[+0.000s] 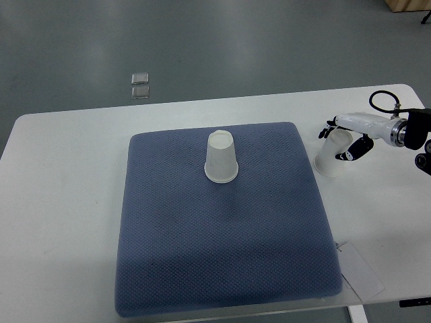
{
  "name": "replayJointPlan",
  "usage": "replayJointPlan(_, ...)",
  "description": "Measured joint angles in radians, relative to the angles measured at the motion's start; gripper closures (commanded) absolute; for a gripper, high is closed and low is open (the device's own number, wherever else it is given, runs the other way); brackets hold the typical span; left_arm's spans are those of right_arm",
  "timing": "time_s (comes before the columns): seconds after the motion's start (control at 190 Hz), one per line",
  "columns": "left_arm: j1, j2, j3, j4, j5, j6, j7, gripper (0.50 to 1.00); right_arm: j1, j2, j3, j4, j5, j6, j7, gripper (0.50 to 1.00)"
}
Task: Stack paper cups
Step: 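Close the right hand's fingers around the white cup, then lift the cup with the right hand and carry it over the cushion cup, then lower the held cup onto the cushion cup and open the right hand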
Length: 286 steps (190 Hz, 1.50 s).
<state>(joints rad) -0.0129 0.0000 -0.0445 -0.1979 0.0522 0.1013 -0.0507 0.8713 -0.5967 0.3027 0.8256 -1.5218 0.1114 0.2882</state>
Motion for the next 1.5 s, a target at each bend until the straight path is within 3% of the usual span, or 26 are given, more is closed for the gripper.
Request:
replayJointPlan(0.026,0.0,0.0,0.0,0.0,0.0,0.0,0.0,0.5,0.0,0.0,0.0,-0.002,0.0,-0.001,0.0,0.997)
replayJointPlan(0.037,0.0,0.0,0.0,0.0,0.0,0.0,0.0,0.5,0.0,0.0,0.0,-0.003,0.0,-0.001,0.0,1.0)
replayJointPlan(0.247,0.0,0.0,0.0,0.0,0.0,0.0,0.0,0.5,0.009,-0.011,0.01,-0.013,0.005,-0.012,0.004,1.0)
replayJointPlan(0.41,0.0,0.0,0.0,0.0,0.0,0.0,0.0,0.5,0.096,-0.049,0.021,0.008,0.026,-0.004,0.039,1.0)
replayJointPlan(0.578,0.0,0.0,0.0,0.0,0.0,0.0,0.001,0.5,0.217,-0.125,0.038,0.118,0.096,0.047,0.052,1.0)
replayJointPlan(0.74,0.0,0.0,0.0,0.0,0.0,0.0,0.001,0.5,0.302,-0.135,0.066,0.245,0.15,0.112,0.054,1.0)
replayJointPlan(0.94,0.0,0.0,0.0,0.0,0.0,0.0,0.0,0.5,0.354,-0.039,0.075,0.338,0.15,0.163,0.038,1.0)
replayJointPlan(1.255,0.0,0.0,0.0,0.0,0.0,0.0,0.0,0.5,0.395,0.122,0.054,0.322,0.056,0.227,0.016,1.0)
replayJointPlan(1.502,0.0,0.0,0.0,0.0,0.0,0.0,0.0,0.5,0.381,0.162,0.051,0.317,-0.022,0.235,0.015,1.0)
